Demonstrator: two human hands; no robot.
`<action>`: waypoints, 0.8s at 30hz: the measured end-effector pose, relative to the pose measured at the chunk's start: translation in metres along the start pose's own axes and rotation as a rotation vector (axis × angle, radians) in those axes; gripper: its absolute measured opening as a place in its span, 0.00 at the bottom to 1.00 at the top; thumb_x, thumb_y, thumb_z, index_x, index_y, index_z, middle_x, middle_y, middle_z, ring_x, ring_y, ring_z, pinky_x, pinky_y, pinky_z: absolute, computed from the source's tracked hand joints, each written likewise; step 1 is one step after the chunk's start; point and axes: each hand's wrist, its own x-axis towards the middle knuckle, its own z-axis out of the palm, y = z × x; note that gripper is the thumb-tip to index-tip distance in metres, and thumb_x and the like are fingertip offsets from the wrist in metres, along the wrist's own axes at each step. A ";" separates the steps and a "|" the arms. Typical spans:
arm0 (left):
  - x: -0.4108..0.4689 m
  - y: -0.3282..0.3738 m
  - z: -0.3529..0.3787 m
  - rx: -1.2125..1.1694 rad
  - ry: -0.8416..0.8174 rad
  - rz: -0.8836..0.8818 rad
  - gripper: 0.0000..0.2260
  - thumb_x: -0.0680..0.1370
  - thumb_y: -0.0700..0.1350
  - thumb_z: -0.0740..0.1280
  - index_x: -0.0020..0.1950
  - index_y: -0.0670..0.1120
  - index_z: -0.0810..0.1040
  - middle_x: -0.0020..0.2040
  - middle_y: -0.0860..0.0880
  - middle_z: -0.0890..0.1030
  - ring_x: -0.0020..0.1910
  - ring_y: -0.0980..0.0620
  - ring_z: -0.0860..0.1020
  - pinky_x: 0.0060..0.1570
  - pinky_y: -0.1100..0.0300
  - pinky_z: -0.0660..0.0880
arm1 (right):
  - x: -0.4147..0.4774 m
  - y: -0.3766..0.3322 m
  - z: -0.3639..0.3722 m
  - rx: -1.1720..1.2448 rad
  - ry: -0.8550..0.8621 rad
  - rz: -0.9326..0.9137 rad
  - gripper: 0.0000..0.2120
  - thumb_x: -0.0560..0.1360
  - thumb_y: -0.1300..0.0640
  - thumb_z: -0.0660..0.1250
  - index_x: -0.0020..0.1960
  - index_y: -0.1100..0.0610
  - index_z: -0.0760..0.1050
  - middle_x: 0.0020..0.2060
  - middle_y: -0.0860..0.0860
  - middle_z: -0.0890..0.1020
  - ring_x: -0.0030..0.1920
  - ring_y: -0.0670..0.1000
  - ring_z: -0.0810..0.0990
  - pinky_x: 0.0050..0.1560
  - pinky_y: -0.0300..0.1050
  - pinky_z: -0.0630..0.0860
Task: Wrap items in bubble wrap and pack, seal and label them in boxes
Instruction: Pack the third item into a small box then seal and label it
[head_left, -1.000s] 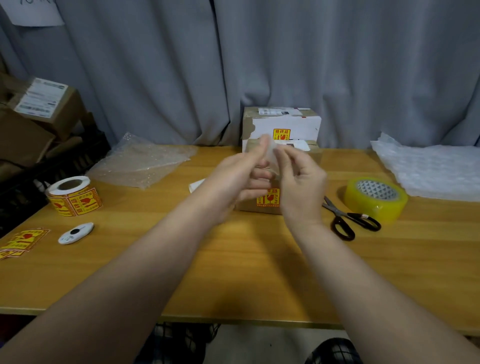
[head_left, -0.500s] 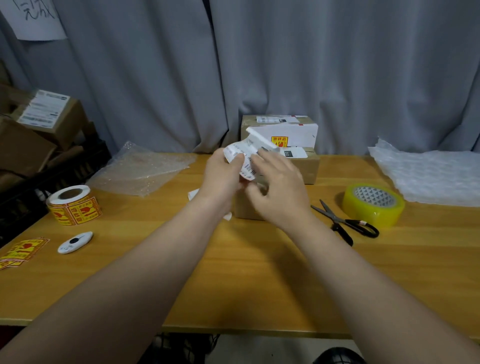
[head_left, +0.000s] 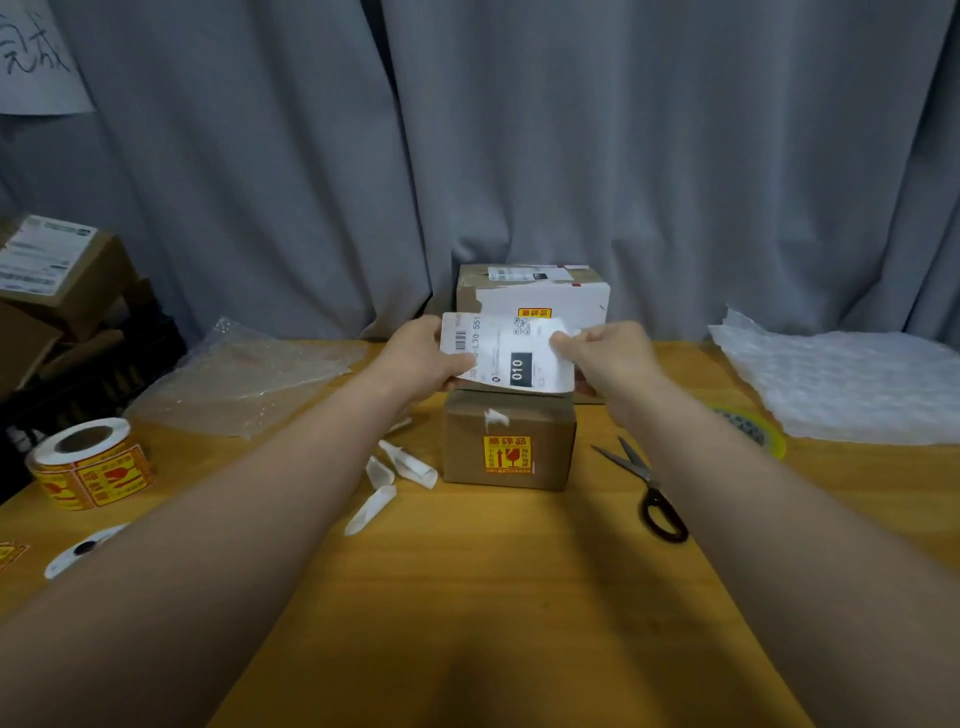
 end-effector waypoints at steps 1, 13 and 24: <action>0.002 -0.002 0.002 0.005 0.007 -0.047 0.04 0.76 0.38 0.68 0.47 0.43 0.75 0.43 0.48 0.81 0.33 0.57 0.77 0.27 0.70 0.73 | 0.001 0.001 -0.001 -0.016 -0.019 0.027 0.10 0.75 0.58 0.70 0.38 0.63 0.76 0.41 0.60 0.82 0.38 0.55 0.79 0.40 0.48 0.76; 0.017 -0.020 0.013 0.217 0.009 -0.177 0.10 0.78 0.44 0.66 0.38 0.43 0.74 0.33 0.46 0.77 0.28 0.54 0.71 0.31 0.64 0.69 | 0.010 0.026 0.010 -0.357 -0.032 -0.042 0.09 0.73 0.54 0.72 0.46 0.61 0.79 0.47 0.54 0.82 0.44 0.51 0.77 0.46 0.48 0.75; 0.020 -0.022 0.018 0.398 0.023 -0.105 0.12 0.77 0.47 0.67 0.35 0.44 0.73 0.35 0.49 0.77 0.33 0.55 0.73 0.31 0.63 0.67 | 0.012 0.036 0.013 -0.325 0.048 -0.081 0.15 0.72 0.56 0.73 0.52 0.53 0.68 0.58 0.52 0.76 0.49 0.50 0.71 0.46 0.43 0.72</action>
